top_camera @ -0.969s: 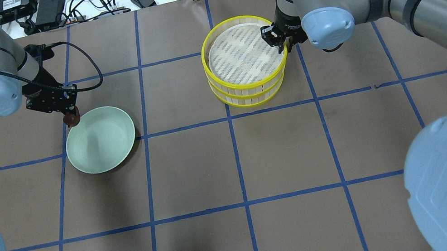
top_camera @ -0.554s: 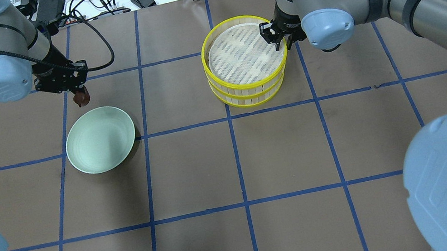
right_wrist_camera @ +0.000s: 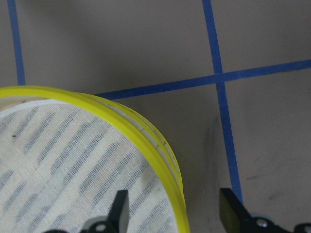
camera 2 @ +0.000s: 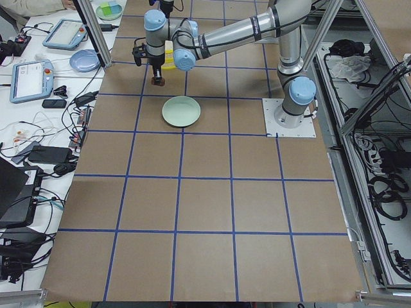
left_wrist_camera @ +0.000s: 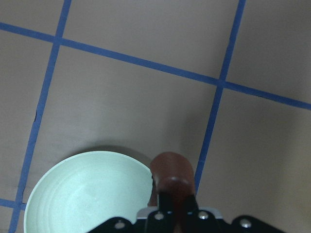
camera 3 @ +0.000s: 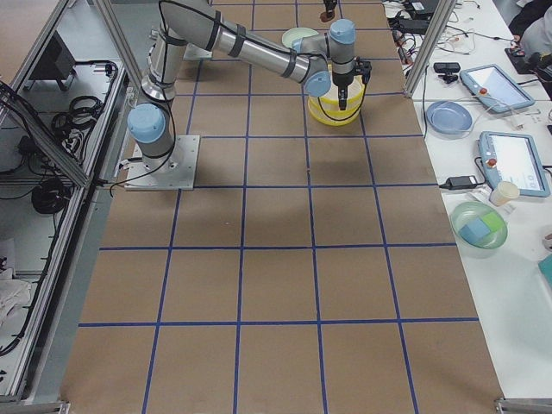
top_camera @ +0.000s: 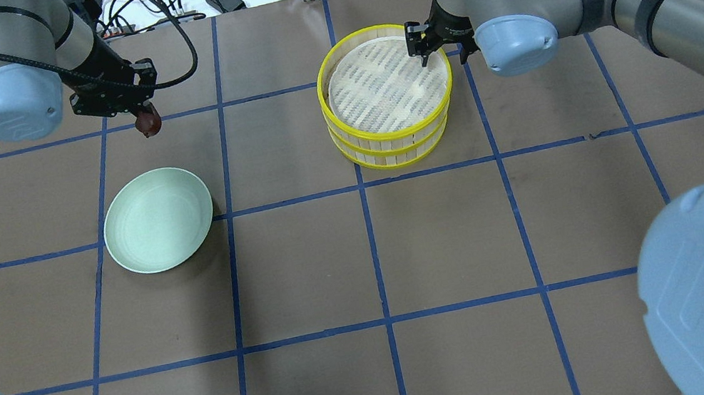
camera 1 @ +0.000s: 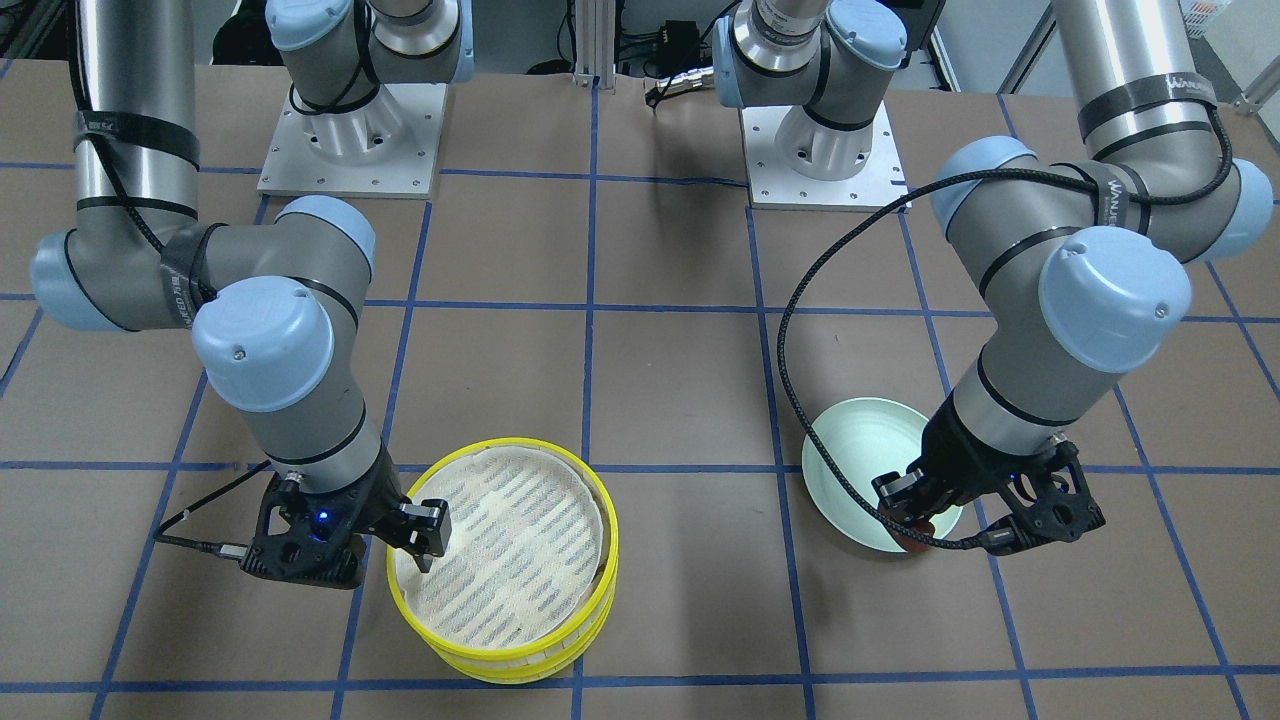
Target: Stack buns with steamer
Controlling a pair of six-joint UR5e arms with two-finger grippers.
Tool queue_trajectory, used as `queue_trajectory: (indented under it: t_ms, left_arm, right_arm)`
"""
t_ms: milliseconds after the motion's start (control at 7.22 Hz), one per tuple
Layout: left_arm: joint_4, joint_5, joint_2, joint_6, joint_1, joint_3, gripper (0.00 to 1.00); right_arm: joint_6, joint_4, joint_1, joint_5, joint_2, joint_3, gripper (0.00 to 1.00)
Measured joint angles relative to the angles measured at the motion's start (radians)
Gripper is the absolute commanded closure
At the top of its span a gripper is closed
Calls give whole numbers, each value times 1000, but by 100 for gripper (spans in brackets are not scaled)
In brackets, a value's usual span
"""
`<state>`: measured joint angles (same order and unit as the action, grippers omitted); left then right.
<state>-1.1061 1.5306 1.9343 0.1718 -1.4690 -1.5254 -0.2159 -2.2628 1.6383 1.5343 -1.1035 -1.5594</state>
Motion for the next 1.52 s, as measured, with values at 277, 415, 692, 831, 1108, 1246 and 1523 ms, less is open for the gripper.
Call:
queue_trajectory:
  t_ms: [277, 415, 692, 831, 1108, 1246, 1523]
  left_arm:
    - [2, -7, -6, 12, -7, 3, 100]
    - [7, -30, -10, 29, -11, 5, 100]
    - [56, -85, -22, 164, -53, 13, 100]
    - [99, -94, -22, 258, -96, 15, 100]
    - [184, -104, -9, 417, -193, 14, 100]
    - [231, -135, 3, 489, -233, 11, 100]
    - [335, -205, 48, 579, -281, 4, 100]
  right_arm:
    - [5, 99, 1, -4, -85, 1, 0]
    - [5, 196, 3, -5, -154, 2, 0]
    - [8, 415, 6, 4, -294, 8, 0]
    - [13, 520, 8, 10, -360, 11, 0]
    - [20, 707, 9, 51, -472, 14, 0]
    - [21, 750, 9, 62, -501, 14, 0]
    - [24, 765, 9, 64, -508, 16, 0]
